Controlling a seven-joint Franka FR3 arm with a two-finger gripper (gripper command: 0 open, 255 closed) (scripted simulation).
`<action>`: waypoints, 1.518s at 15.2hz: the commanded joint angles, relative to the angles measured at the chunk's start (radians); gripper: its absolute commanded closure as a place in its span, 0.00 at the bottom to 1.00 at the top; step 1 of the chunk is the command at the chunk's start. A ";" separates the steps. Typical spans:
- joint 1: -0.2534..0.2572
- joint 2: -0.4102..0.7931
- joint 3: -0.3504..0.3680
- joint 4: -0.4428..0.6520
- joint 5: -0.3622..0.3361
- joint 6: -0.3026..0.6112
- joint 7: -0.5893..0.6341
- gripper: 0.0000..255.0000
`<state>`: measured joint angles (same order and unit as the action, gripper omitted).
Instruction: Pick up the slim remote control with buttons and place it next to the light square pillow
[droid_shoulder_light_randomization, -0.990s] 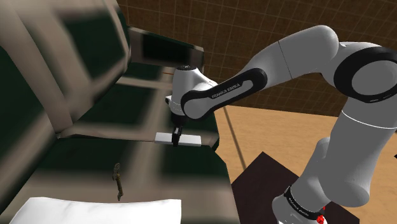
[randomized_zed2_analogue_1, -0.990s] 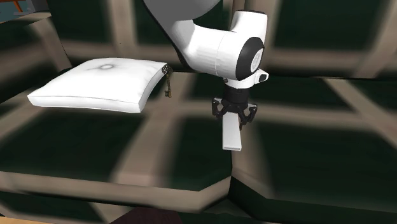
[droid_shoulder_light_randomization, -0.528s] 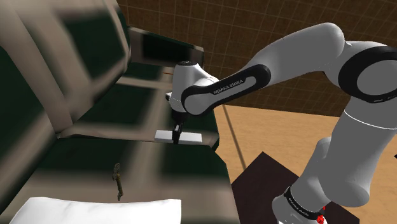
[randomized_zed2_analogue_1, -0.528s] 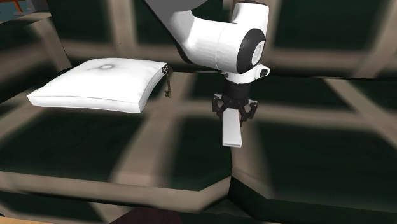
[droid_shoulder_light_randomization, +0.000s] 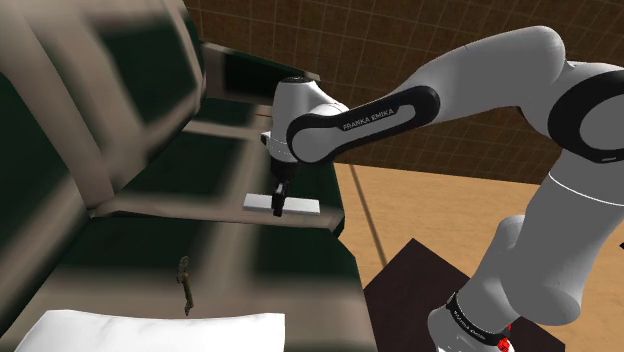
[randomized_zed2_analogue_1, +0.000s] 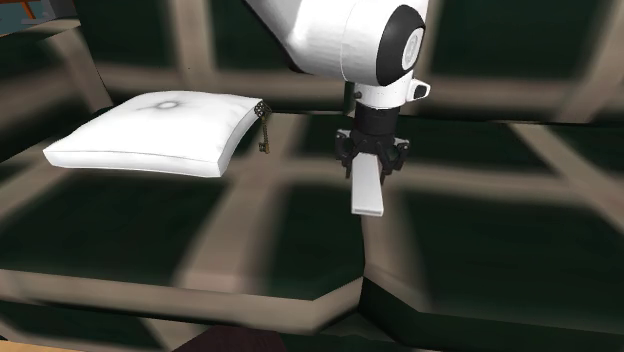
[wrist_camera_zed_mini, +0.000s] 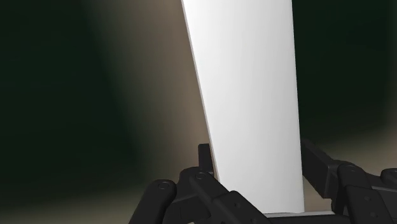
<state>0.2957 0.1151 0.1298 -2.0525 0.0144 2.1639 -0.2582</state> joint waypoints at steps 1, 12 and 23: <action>0.000 -0.012 0.000 0.015 0.002 -0.028 -0.001 1.00; -0.002 -0.063 0.000 0.105 0.008 -0.168 -0.003 1.00; -0.003 -0.089 -0.001 0.222 0.010 -0.311 -0.002 1.00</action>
<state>0.2924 0.0257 0.1288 -1.8451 0.0246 1.8676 -0.2608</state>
